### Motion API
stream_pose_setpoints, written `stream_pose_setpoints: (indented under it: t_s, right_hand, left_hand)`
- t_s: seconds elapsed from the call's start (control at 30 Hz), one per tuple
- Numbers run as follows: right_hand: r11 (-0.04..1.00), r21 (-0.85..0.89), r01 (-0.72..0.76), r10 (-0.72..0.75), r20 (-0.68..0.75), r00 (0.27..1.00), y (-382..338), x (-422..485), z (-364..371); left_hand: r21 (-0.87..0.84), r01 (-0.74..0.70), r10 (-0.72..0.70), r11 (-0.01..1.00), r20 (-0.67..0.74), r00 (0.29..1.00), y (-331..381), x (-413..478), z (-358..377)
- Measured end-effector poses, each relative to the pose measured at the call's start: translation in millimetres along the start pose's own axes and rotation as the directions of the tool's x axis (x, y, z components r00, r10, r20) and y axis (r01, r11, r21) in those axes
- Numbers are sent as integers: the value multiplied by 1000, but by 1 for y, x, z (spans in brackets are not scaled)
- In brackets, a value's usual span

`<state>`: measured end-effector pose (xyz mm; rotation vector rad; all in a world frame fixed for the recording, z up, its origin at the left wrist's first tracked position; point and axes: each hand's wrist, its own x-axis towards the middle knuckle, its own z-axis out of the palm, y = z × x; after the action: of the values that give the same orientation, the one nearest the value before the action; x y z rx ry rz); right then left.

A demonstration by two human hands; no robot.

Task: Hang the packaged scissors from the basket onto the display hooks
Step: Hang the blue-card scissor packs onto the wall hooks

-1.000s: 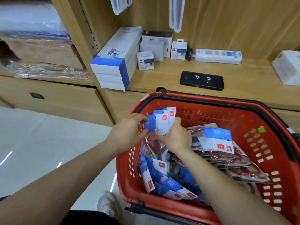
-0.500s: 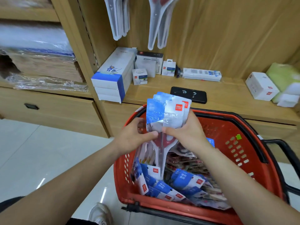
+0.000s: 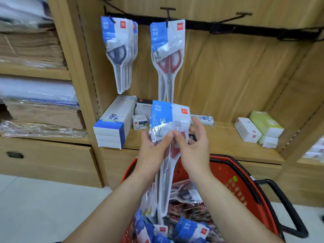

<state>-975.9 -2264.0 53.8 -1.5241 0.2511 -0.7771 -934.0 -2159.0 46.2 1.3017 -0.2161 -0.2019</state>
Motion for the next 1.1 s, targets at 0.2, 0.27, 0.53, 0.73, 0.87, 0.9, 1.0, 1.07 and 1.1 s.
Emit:
stream_pose_setpoints:
  t_s: [0.2, 0.27, 0.53, 0.73, 0.87, 0.9, 1.0, 1.07, 1.1]
  right_hand:
    - [987, -148, 62, -57, 38, 998, -2, 2, 17]
    - [990, -138, 39, -24, 111, 994, -5, 6, 21]
    - [995, -89, -38, 46, 90, 995, 5, 18, 32]
    - [992, -119, -44, 51, 62, 997, 7, 23, 37]
    - [990, -132, -48, 54, 36, 998, 5, 24, 32]
    - [990, -131, -54, 58, 34, 998, 5, 25, 32]
    - [990, -129, -54, 58, 23, 998, 0, 27, 30]
    - [991, -129, -43, 46, 21, 999, -6, 29, 28]
    - [992, -124, -38, 42, 27, 999, -9, 29, 27]
  left_hand:
    - [-159, 85, -84, 984, 8, 996, 6, 13, -9]
    - [-151, 66, -68, 986, -9, 998, 8, 16, -13]
    - [-146, 25, -22, 989, 18, 1000, 16, 21, -34]
    - [-107, -8, 2, 994, -56, 998, 14, 23, -44]
    - [-60, 0, -4, 998, -74, 997, 14, 24, -47]
    - [-51, -1, -2, 999, -65, 998, 14, 24, -48]
    - [-19, 4, -5, 1000, -32, 999, 16, 24, -49]
    - [-4, 7, -7, 1000, -21, 1000, 17, 24, -50]
    - [0, 2, -2, 1000, -22, 1000, 17, 25, -51]
